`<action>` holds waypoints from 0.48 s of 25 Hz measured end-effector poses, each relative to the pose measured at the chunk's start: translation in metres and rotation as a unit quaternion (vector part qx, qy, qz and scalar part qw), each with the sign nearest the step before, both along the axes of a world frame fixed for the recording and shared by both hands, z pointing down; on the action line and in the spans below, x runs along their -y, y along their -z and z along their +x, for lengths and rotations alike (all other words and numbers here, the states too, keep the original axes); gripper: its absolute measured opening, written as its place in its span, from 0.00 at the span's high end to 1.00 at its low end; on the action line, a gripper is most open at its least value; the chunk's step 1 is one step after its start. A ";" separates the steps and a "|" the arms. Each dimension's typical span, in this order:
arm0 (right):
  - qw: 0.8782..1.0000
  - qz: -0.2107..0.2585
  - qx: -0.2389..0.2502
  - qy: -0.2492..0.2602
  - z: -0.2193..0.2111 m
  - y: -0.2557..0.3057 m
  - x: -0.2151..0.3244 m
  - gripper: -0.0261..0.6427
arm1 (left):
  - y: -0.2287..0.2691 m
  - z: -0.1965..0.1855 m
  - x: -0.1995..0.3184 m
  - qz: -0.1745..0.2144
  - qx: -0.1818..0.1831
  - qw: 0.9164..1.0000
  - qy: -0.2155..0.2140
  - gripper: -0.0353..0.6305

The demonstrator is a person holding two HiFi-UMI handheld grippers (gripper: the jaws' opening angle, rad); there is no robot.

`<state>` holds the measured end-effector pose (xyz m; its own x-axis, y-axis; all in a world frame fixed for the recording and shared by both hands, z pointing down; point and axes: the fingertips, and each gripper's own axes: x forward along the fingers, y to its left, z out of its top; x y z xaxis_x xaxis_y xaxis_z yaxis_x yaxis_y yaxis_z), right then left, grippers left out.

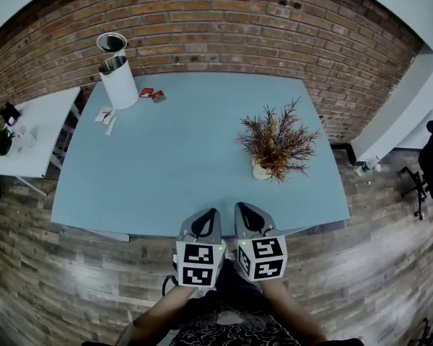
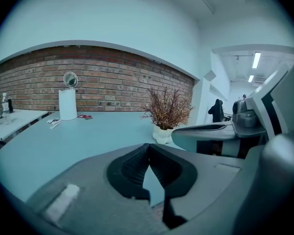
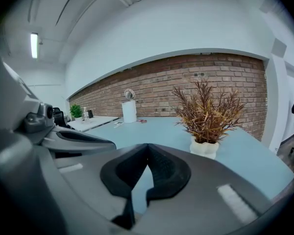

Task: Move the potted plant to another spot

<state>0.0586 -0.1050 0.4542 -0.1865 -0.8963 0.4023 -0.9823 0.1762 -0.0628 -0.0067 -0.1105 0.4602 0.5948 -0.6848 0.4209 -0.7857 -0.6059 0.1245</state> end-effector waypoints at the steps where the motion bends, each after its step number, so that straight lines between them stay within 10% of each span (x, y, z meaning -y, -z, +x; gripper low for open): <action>1: 1.000 0.000 0.001 0.001 -0.001 0.000 0.000 0.95 | 0.000 -0.001 0.000 0.000 0.001 1.000 0.002 0.96; 12: 1.000 -0.003 0.010 0.007 -0.004 -0.004 -0.007 0.95 | 0.001 -0.001 -0.004 0.008 0.004 1.000 0.005 0.96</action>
